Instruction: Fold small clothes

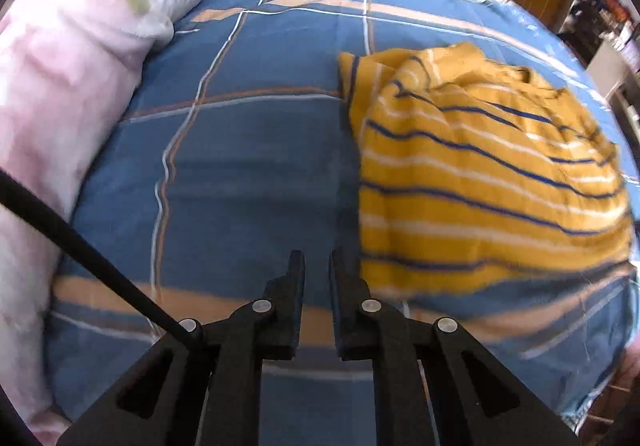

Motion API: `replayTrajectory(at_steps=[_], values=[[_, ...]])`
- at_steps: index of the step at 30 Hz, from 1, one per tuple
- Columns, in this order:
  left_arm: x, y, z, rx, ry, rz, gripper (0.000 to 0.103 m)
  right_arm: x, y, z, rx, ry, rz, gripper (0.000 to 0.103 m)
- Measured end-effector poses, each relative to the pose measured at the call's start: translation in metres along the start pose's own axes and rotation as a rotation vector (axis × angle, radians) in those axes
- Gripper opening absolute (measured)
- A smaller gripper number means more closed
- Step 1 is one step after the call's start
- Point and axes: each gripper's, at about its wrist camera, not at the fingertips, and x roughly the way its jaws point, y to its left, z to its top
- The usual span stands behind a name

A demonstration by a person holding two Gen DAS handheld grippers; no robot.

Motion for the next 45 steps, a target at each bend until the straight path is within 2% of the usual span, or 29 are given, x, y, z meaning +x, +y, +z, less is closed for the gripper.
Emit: replayTrajectory(at_steps=[1,2,3,4,6,8,10,11,14,16,17,18,19,20,23,26,28,31,34,36,38,39,42,45], values=[[-0.006,0.0,-0.01,0.003,-0.038,-0.019,0.026,-0.007,0.01,0.006,-0.035,-0.039,-0.014,0.023],[-0.009,-0.001,-0.015,0.002,-0.063,-0.023,0.046,-0.013,0.021,0.012,-0.066,-0.076,-0.016,0.023],[-0.012,-0.002,-0.025,-0.004,-0.108,-0.026,0.061,-0.017,0.033,0.02,-0.093,-0.111,-0.006,0.023],[-0.013,-0.004,-0.035,-0.011,-0.151,-0.034,0.065,-0.015,0.044,0.027,-0.113,-0.129,0.014,0.023],[-0.008,-0.009,-0.044,-0.021,-0.174,-0.052,0.065,0.005,0.067,0.045,-0.149,-0.113,0.056,0.026],[0.01,-0.014,-0.049,-0.054,-0.157,-0.075,0.065,0.039,0.086,0.062,-0.163,-0.062,0.075,0.026],[0.024,-0.011,-0.055,-0.093,-0.14,-0.083,0.065,0.079,0.098,0.078,-0.163,-0.009,0.041,0.026],[0.027,-0.011,-0.055,-0.097,-0.174,-0.074,0.067,0.095,0.098,0.084,-0.165,0.004,0.014,0.026],[0.027,-0.018,-0.058,-0.066,-0.212,-0.078,0.079,0.142,0.084,0.099,-0.118,0.073,-0.061,0.023],[0.03,-0.023,-0.06,-0.03,-0.23,-0.077,0.087,0.144,0.083,0.107,-0.062,0.057,-0.069,0.021],[0.031,-0.026,-0.061,-0.009,-0.238,-0.066,0.089,0.136,0.092,0.11,-0.067,0.034,-0.111,0.022],[0.032,-0.027,-0.061,-0.001,-0.238,-0.061,0.091,0.126,0.103,0.11,-0.094,-0.011,-0.129,0.028],[0.033,-0.027,-0.06,-0.001,-0.236,-0.065,0.091,0.114,0.121,0.108,-0.137,-0.071,-0.122,0.029],[0.034,-0.026,-0.059,-0.006,-0.236,-0.08,0.093,0.108,0.137,0.106,-0.165,-0.091,-0.096,0.029],[0.035,-0.021,-0.06,-0.026,-0.252,-0.115,0.094,0.118,0.201,0.096,-0.258,-0.019,0.067,0.029],[0.033,-0.015,-0.063,-0.046,-0.269,-0.144,0.094,0.151,0.255,0.084,-0.349,0.063,0.149,0.029],[0.033,-0.013,-0.064,-0.055,-0.274,-0.159,0.094,0.185,0.295,0.075,-0.443,0.109,0.126,0.029],[0.033,-0.013,-0.064,-0.057,-0.277,-0.163,0.094,0.237,0.34,0.075,-0.475,0.189,0.11,0.029],[0.032,-0.012,-0.064,-0.063,-0.28,-0.173,0.094,0.263,0.363,0.08,-0.495,0.171,0.042,0.034],[0.032,-0.011,-0.065,-0.068,-0.282,-0.181,0.094,0.256,0.369,0.085,-0.489,0.175,0.028,0.034],[0.032,-0.012,-0.064,-0.064,-0.279,-0.178,0.094,0.229,0.362,0.087,-0.477,0.151,0.078,0.034],[0.032,-0.012,-0.063,-0.061,-0.277,-0.174,0.094,0.209,0.353,0.087,-0.46,0.136,0.106,0.038],[0.032,-0.015,-0.062,-0.047,-0.271,-0.149,0.094,0.15,0.31,0.078,-0.392,0.124,0.204,0.048],[0.032,-0.02,-0.063,-0.034,-0.269,-0.109,0.094,0.086,0.235,0.065,-0.297,0.101,0.237,0.055]])
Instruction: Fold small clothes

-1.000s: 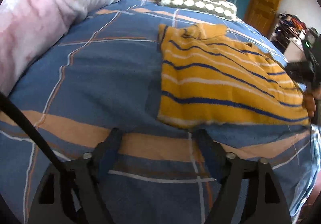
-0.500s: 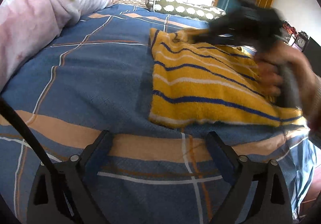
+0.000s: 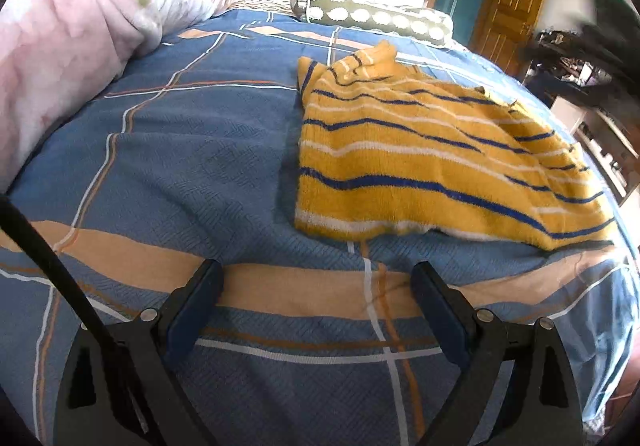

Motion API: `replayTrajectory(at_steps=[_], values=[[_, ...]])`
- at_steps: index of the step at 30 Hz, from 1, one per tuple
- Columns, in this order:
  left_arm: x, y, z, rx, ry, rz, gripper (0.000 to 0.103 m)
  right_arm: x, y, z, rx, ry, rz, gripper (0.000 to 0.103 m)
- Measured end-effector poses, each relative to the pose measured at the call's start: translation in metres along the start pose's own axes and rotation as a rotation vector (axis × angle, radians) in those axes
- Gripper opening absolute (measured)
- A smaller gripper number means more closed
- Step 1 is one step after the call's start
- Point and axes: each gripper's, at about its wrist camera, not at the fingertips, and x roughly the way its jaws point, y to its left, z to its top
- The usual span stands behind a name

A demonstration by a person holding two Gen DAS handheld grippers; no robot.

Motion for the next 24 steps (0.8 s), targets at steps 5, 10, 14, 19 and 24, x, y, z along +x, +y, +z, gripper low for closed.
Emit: replayTrajectory(at_steps=[5,10,14,19,24], values=[[0.0,-0.008,0.003,0.008,0.048,0.078,0.093,-0.109,-0.113,-0.075,0.206,-0.11,-0.119,0.062],[-0.034,-0.034,0.001,-0.045,0.066,0.054,0.076,-0.152,-0.187,-0.128,0.409,-0.146,-0.096,0.063],[-0.08,-0.072,-0.007,-0.032,-0.011,-0.044,0.077,-0.139,-0.207,-0.145,0.476,-0.153,-0.027,0.063],[-0.103,-0.092,-0.022,-0.048,0.01,-0.095,0.078,-0.107,-0.209,-0.152,0.523,-0.147,0.05,0.063],[-0.103,-0.103,-0.04,-0.016,0.065,0.019,0.078,-0.088,-0.195,-0.151,0.515,-0.145,0.042,0.063]])
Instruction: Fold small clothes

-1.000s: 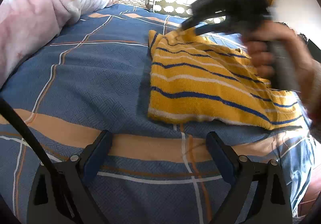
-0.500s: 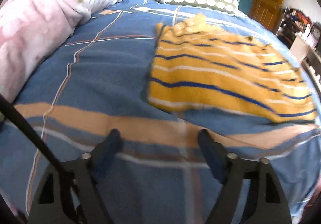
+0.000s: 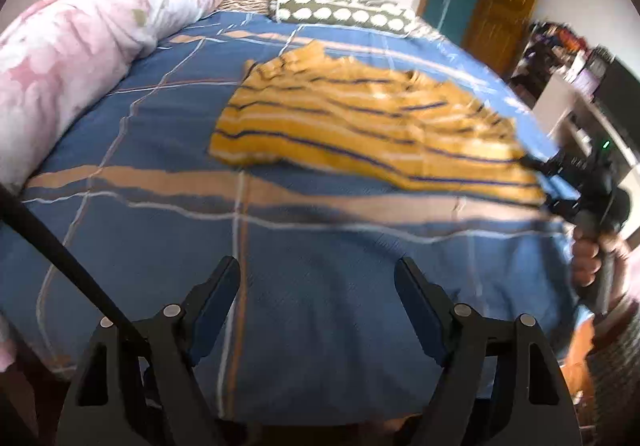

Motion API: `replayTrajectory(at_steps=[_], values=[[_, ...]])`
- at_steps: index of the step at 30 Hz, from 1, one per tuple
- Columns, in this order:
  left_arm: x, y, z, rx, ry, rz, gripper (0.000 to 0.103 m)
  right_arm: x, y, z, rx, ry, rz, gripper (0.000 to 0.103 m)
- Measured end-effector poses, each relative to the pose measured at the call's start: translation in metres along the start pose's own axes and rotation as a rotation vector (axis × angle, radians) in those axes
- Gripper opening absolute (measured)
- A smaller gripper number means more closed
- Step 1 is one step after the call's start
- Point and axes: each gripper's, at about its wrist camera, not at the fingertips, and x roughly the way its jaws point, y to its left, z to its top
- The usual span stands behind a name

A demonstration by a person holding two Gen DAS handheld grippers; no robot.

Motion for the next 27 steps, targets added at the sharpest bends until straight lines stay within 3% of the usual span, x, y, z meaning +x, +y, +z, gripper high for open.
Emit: replayTrajectory(at_steps=[4,8,10,12,13,15,20,22,24,27], values=[[0.008,0.0,-0.007,0.017,0.01,0.095,0.079,-0.013,0.016,-0.01,-0.055,-0.052,-0.091,0.063],[0.024,0.003,-0.011,0.02,0.044,0.145,0.08,-0.045,0.063,-0.033,-0.26,-0.215,-0.277,0.063],[0.035,0.005,-0.015,0.018,0.074,0.165,0.08,-0.05,0.084,-0.041,-0.334,-0.243,-0.25,0.063],[0.044,0.006,-0.018,0.024,0.102,0.174,0.081,-0.038,0.107,-0.044,-0.404,-0.194,-0.197,0.06],[0.047,0.006,-0.02,0.03,0.108,0.182,0.082,-0.029,0.115,-0.044,-0.425,-0.164,-0.172,0.051],[0.047,0.005,-0.021,0.039,0.098,0.195,0.084,-0.004,0.127,-0.043,-0.443,-0.105,-0.145,0.044],[0.052,0.004,-0.023,0.049,0.113,0.201,0.092,0.047,0.106,-0.037,-0.336,0.036,-0.092,0.043],[0.052,0.003,-0.024,0.059,0.115,0.2,0.093,0.046,0.087,-0.036,-0.274,0.029,-0.077,0.026],[0.053,0.003,-0.026,0.057,0.117,0.193,0.096,0.032,0.07,-0.034,-0.236,0.007,-0.087,0.025],[0.054,0.004,-0.025,0.051,0.119,0.184,0.098,0.008,0.058,-0.029,-0.225,-0.038,-0.173,0.025]])
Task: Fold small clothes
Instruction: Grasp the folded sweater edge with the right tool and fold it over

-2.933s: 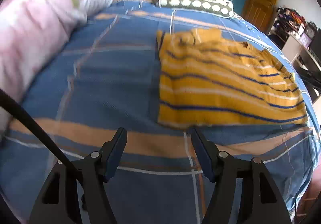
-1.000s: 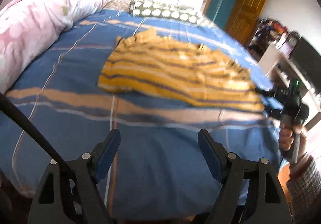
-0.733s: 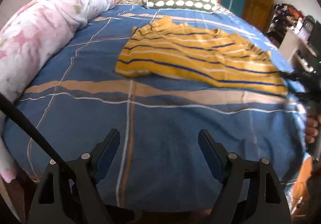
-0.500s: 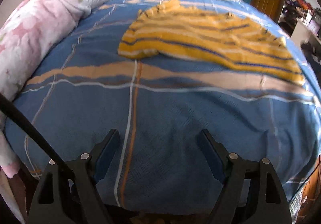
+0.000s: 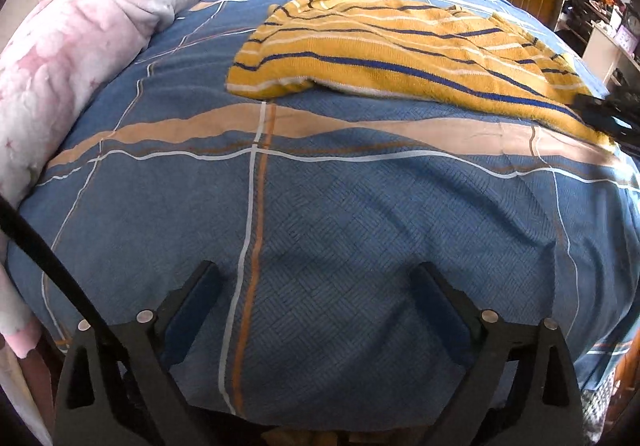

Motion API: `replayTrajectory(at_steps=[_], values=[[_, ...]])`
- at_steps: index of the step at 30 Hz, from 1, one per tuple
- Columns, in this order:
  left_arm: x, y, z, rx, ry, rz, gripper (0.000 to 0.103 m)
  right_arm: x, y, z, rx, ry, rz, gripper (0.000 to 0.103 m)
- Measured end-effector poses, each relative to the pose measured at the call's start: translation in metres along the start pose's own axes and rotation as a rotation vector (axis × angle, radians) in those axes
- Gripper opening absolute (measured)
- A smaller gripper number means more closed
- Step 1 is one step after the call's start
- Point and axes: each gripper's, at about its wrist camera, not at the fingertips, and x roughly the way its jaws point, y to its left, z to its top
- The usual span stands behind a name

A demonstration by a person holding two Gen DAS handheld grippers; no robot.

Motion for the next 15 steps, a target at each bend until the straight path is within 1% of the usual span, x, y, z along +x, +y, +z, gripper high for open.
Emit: replayTrajectory(at_steps=[1,3,5,7,9,12,15], values=[[0.0,0.0,0.0,0.001,0.0,0.001,0.098,-0.006,-0.001,0.001,-0.004,-0.011,-0.024,0.028],[0.001,-0.001,0.0,0.002,0.0,0.001,0.1,-0.026,0.006,0.002,-0.043,-0.062,-0.07,0.032],[0.002,-0.001,0.001,0.0,0.004,-0.001,0.101,-0.037,0.018,0.005,-0.087,-0.093,-0.054,0.032],[0.003,-0.001,0.001,0.0,0.005,-0.003,0.102,-0.037,0.036,0.012,-0.12,-0.107,-0.021,0.032],[0.003,-0.002,0.001,0.002,0.006,-0.003,0.102,-0.022,0.058,0.021,-0.141,-0.087,0.021,0.032],[0.004,-0.001,0.002,0.003,0.01,-0.007,0.102,0.008,0.092,0.032,-0.199,-0.067,0.049,0.032],[0.005,-0.001,0.003,0.005,0.013,-0.009,0.103,0.046,0.114,0.041,-0.224,0.003,0.094,0.032]])
